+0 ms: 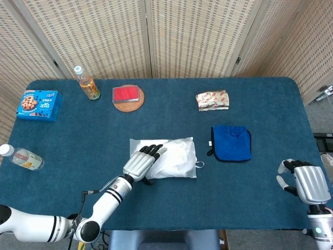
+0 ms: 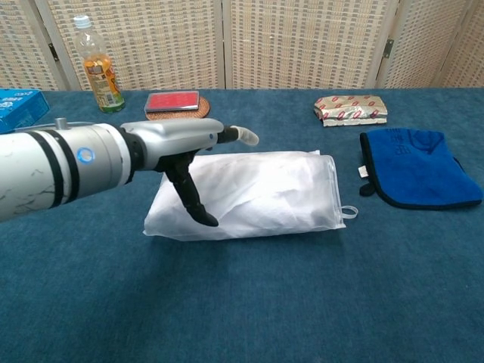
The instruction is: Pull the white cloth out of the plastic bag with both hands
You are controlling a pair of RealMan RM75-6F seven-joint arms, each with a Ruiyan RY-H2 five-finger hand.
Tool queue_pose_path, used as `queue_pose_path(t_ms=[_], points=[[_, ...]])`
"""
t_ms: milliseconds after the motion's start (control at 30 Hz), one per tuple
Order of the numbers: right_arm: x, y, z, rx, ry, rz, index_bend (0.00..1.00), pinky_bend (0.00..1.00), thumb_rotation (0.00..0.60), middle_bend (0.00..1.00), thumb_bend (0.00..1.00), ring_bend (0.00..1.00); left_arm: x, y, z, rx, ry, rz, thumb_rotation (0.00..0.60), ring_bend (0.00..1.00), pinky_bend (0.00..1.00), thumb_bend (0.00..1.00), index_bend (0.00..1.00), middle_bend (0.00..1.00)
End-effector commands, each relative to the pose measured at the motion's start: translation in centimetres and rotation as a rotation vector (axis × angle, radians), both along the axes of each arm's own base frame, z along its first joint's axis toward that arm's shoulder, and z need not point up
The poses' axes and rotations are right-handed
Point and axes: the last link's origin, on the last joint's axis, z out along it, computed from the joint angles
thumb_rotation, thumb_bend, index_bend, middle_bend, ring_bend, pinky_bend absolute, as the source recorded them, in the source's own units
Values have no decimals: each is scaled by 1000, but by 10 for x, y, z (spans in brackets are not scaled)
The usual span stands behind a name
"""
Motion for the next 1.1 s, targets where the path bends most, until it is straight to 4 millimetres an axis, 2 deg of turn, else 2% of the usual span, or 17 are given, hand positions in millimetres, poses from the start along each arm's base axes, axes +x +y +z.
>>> queue_pose_path(t_ms=[33, 433, 1100], points=[[-1, 0, -2, 6, 0, -4, 572, 625, 600, 545, 251, 547, 4, 4, -4, -5, 16, -2, 600, 0, 85, 0, 0, 0], [-5, 0, -5, 18, -4, -16, 572, 625, 600, 545, 254, 547, 10, 21, -13, -9, 104, 45, 600, 0, 71, 0, 0, 0], [-9, 1, -9, 34, -7, -26, 572, 625, 600, 546, 254, 547, 8, 28, -23, -5, 265, 119, 600, 0, 70, 0, 0, 0]])
